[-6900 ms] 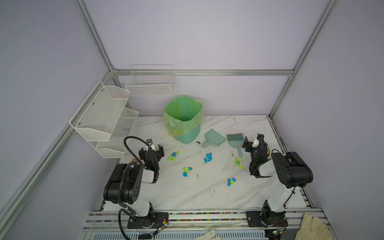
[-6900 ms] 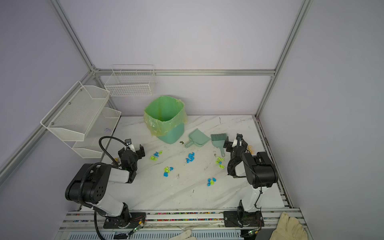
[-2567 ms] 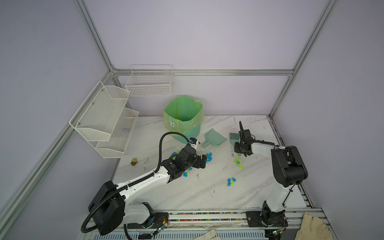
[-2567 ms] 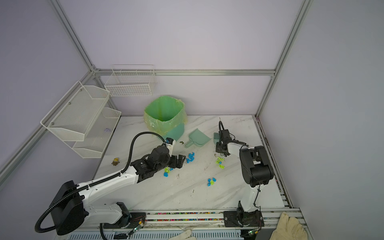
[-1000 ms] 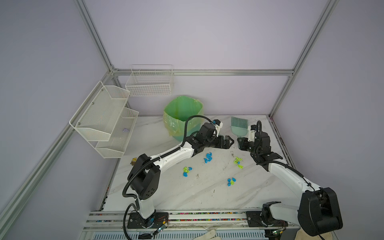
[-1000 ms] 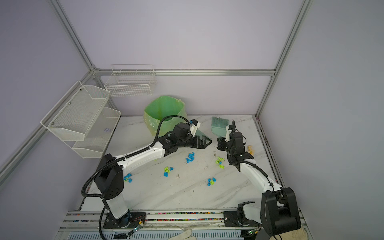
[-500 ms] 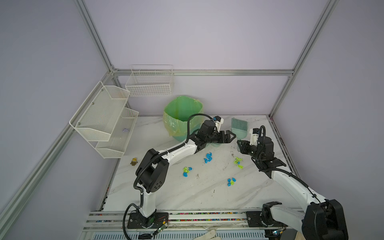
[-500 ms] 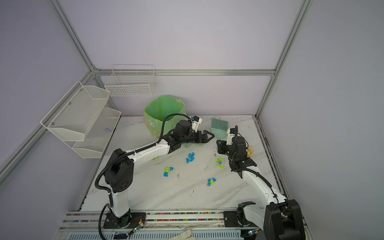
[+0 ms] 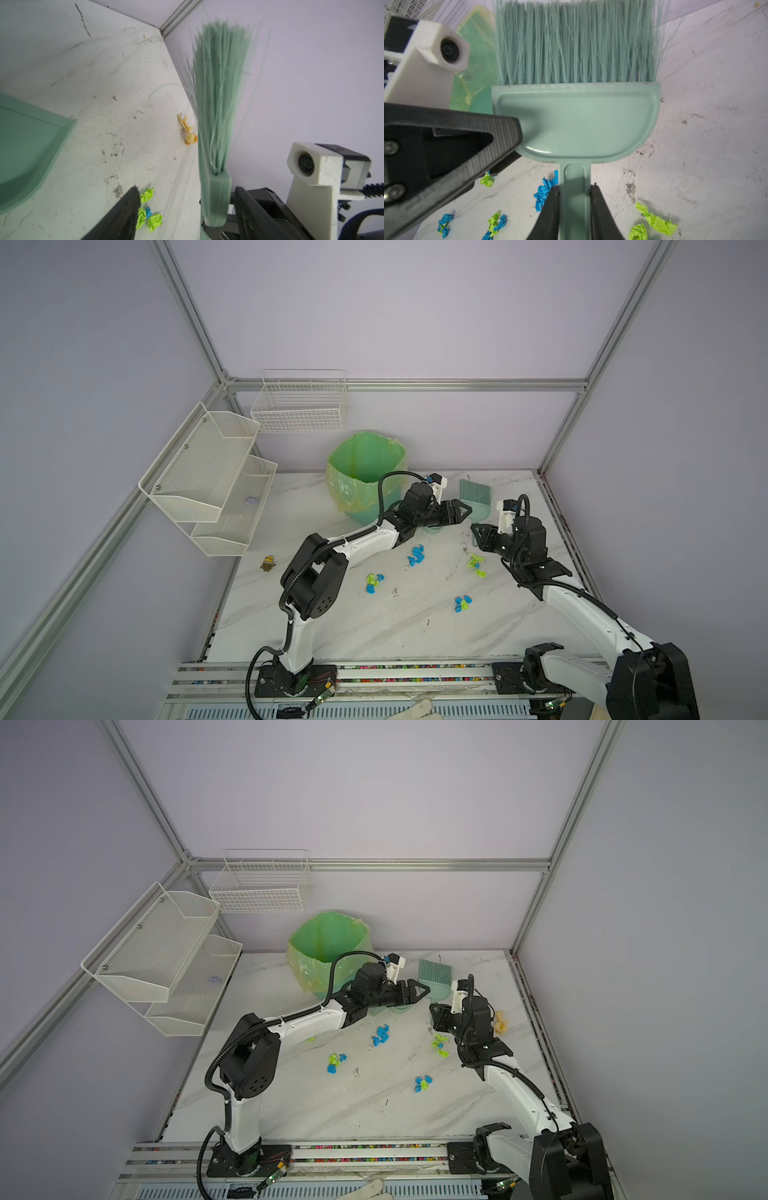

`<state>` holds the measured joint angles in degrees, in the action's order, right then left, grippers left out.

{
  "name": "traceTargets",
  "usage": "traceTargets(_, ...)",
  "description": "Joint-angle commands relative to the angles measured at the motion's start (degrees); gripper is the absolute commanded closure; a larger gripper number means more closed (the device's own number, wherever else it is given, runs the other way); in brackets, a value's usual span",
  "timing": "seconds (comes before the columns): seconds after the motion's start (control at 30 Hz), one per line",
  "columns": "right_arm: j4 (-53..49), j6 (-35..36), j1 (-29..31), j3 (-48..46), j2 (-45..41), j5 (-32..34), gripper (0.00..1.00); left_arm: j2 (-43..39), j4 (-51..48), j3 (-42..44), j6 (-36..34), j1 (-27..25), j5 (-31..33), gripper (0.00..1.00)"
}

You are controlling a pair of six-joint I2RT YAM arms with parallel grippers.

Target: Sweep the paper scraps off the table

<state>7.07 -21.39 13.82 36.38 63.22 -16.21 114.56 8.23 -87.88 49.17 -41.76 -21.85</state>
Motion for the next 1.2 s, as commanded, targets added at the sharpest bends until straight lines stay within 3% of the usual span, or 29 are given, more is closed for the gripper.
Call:
traceTargets(0.0,2.69,-0.51,0.66,0.13,-0.28,0.02,0.93,-0.3,3.73,-5.3,1.08,-0.34,0.3,0.37)
traceTargets(0.47,3.74,-0.71,1.56,0.67,0.08,-0.06,0.91,0.24,3.98,-5.22,1.81,-0.61,-0.76,0.92)
traceTargets(0.5,3.89,-0.75,1.56,0.98,0.42,-0.73,0.85,0.15,3.83,-5.05,1.81,-0.53,-0.59,0.97)
traceTargets(0.53,4.11,-1.04,1.56,1.27,0.77,-1.9,0.73,-0.06,3.73,-4.81,1.65,-0.49,-0.13,1.0)
traceTargets(0.67,8.12,-3.92,1.59,0.88,3.02,-8.17,0.42,-0.58,3.4,-4.57,1.24,-0.08,0.94,1.0)
traceTargets(1.0,10.17,-9.0,1.13,2.53,5.79,-11.14,0.04,-2.38,3.37,-4.63,0.84,1.71,2.36,1.0)
traceTargets(1.17,14.2,-14.3,-0.51,0.29,4.63,-13.12,0.03,-3.46,7.19,-2.17,2.82,2.93,2.14,1.0)
